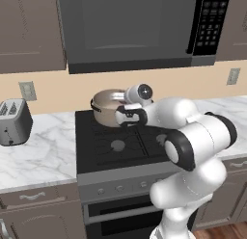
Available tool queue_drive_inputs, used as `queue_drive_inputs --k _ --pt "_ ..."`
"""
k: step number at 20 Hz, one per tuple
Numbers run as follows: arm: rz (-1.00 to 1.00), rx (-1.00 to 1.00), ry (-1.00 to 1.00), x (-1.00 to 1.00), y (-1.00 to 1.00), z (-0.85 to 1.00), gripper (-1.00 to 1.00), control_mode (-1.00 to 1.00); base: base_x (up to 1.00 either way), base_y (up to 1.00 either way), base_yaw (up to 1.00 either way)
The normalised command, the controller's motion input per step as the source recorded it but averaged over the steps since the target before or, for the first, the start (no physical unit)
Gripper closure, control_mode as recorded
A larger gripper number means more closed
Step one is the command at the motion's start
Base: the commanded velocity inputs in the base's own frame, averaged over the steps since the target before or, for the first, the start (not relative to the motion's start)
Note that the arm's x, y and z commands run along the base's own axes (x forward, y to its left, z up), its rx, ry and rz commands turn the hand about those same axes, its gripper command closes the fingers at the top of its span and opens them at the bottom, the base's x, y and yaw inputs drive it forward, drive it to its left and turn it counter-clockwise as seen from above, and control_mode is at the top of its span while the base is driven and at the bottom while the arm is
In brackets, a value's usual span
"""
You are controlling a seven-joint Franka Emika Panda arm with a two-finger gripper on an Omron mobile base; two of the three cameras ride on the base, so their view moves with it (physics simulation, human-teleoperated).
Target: Turn on the burner for the pot on the stove. Wait thirty seconds for the pot to heat up. Then add the onion to the pot.
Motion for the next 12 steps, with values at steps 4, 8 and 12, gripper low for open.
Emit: queue_drive_inputs --k 4,8,12 --pt "0.00 0.00 0.00 0.28 0.05 -0.06 1.00 -1.00 0.00 0.00 0.00" --pt "0.00 0.00 0.00 0.15 0.10 -0.01 1.00 -1.00 0.00 0.00 0.00" --pt "0.00 0.00 0.00 0.18 0.17 -0.03 1.00 -1.00 0.00 0.00 0.00"
